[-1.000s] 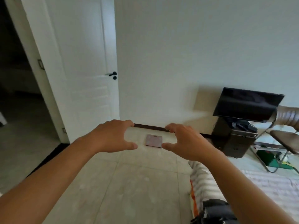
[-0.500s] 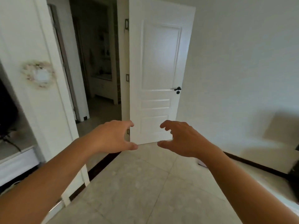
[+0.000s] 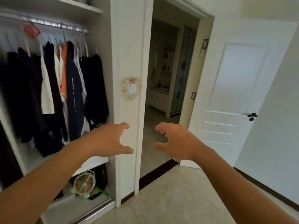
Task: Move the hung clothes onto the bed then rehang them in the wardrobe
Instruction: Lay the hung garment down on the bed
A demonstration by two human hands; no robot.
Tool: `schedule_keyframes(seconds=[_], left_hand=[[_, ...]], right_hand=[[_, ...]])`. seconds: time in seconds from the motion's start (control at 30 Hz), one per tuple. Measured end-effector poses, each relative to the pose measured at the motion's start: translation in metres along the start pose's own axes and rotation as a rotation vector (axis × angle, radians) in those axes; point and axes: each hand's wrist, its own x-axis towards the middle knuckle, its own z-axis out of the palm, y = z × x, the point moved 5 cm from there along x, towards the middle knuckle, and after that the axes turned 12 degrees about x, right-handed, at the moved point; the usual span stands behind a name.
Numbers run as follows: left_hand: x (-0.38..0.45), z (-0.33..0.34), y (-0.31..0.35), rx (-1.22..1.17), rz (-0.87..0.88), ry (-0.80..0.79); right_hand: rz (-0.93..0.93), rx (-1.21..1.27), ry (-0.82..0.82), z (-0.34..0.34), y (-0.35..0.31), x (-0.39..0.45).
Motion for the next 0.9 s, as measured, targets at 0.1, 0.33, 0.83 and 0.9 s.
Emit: schedule_keyframes(seconds=[0.1, 0.33, 0.83, 0.9], left_hand=[[0.010, -0.003, -0.056, 0.004, -0.083, 0.010], [0.044, -0.022, -0.176, 0.035, -0.264, 0.072], [0.066, -0.072, -0.412, 0.081, -0.597, 0.222], [0.070, -0.078, -0.444, 0.090, -0.615, 0.224]], right_hand=[[-0.066, 0.012, -0.036, 0.023, -0.027, 0.057], [-0.242, 0.069, -0.109, 0.072, -0.085, 0.187], [-0.550, 0.111, -0.179, 0.156, -0.258, 0.400], [-0.549, 0.135, -0.166, 0.167, -0.282, 0.422]])
